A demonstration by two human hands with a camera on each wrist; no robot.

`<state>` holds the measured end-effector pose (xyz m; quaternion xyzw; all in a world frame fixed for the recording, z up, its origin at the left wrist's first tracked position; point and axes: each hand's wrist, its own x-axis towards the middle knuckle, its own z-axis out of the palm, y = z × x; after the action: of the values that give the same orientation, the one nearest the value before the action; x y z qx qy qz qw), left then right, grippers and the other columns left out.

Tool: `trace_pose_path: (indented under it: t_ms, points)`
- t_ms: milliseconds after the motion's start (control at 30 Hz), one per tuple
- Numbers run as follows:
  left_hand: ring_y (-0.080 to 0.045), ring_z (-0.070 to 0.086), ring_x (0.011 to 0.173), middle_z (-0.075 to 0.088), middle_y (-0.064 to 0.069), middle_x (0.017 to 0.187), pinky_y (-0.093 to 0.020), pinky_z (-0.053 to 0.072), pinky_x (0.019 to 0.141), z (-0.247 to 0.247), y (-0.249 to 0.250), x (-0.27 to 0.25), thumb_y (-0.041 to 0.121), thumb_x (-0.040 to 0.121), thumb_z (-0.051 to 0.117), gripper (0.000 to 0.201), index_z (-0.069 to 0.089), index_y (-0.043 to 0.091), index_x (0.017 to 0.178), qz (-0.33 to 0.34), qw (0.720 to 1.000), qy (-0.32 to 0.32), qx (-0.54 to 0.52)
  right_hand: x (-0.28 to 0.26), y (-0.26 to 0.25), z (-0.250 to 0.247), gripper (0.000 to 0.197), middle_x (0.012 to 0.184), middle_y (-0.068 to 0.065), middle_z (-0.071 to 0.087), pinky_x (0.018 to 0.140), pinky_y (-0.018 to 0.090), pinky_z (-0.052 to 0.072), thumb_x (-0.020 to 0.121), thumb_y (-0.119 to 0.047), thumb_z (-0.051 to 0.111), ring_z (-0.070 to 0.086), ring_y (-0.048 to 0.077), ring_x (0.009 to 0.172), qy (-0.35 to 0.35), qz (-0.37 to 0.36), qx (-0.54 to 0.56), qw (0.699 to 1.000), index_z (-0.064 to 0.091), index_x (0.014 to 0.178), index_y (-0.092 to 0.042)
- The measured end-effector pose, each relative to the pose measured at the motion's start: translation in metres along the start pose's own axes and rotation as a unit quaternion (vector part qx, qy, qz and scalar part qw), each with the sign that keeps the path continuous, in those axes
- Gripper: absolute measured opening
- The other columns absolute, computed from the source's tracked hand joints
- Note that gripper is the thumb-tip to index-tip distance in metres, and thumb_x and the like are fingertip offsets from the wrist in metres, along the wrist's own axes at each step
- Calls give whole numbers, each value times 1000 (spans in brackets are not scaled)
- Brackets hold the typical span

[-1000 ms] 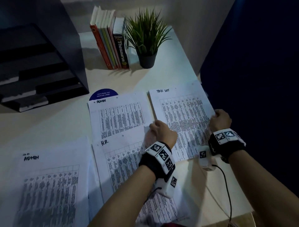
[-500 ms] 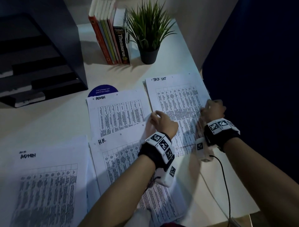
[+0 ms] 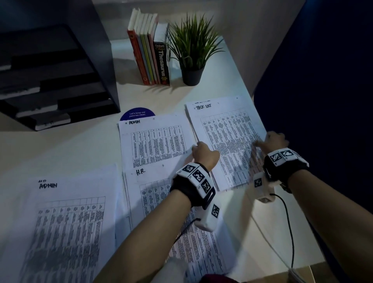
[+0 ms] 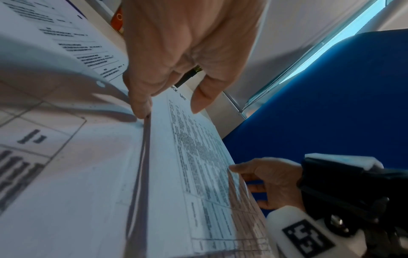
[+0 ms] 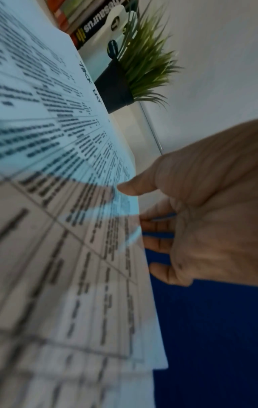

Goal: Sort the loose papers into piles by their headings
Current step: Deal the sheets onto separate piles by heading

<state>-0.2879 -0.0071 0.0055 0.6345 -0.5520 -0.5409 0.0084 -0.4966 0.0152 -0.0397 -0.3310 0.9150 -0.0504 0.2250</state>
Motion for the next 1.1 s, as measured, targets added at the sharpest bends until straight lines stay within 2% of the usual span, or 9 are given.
trace_pose_path:
  t_ms: [100,233,433,600,733,833,933,1033,1100]
  points:
    - [-32,39,125,27,-20,143,-34,39,96,-2,0,5,19,92,43,56,25,-3,139,-24,1000,-7,-15,-9,16,2,72,119,27,52,86,45,47,76,-51,68,54,40,105,-42,49,53,997,51,114,8]
    - [-32,42,120,27,-20,143,-35,40,90,-2,7,16,25,92,43,58,24,2,141,-41,999,-28,-14,-15,25,-2,42,106,24,58,67,32,38,83,-33,68,53,29,84,-32,52,117,991,54,99,3]
    - [-35,39,124,34,-19,141,-44,37,103,1,14,32,30,86,50,60,32,5,138,-58,997,-18,-56,-18,28,-21,37,117,23,57,76,34,42,83,-8,62,54,31,94,-2,51,148,988,52,116,4]
    - [-35,45,120,35,-21,140,-43,41,101,1,12,42,35,86,58,68,29,1,138,-65,986,-31,-152,-29,17,-46,21,88,13,60,71,28,38,80,2,45,56,25,84,39,-173,192,965,58,89,-13]
    - [-29,49,117,41,-15,140,-37,39,99,-19,19,39,77,61,58,114,25,5,142,-14,971,-17,-239,-52,0,-70,18,71,-13,60,62,18,42,75,-13,48,54,4,70,23,-302,380,874,56,77,-28]
    - [-23,47,121,46,-10,138,-34,33,101,-44,35,29,46,79,64,73,35,9,135,114,914,-4,-390,-62,-7,-86,26,72,-18,60,65,13,42,80,-5,51,53,-2,71,40,-322,482,814,58,78,-30]
    - [-20,56,105,60,-4,110,-37,43,99,-71,56,17,13,90,55,15,55,17,104,278,858,50,-430,-62,-18,-92,20,83,-16,60,76,20,43,82,-11,53,53,5,82,59,-328,545,769,56,85,-30]
    - [-12,54,91,57,-1,96,-22,44,87,-79,64,13,14,88,55,7,52,20,90,361,845,93,-384,-56,-29,-87,27,91,-18,62,80,19,45,84,6,42,56,1,90,76,-306,577,753,42,92,-20]
    - [-9,56,91,58,1,98,-18,45,84,-74,58,14,11,89,55,11,51,18,96,365,850,96,-368,-54,-33,-77,31,99,-9,61,83,22,46,79,10,40,57,3,94,79,-288,591,749,39,94,-17]
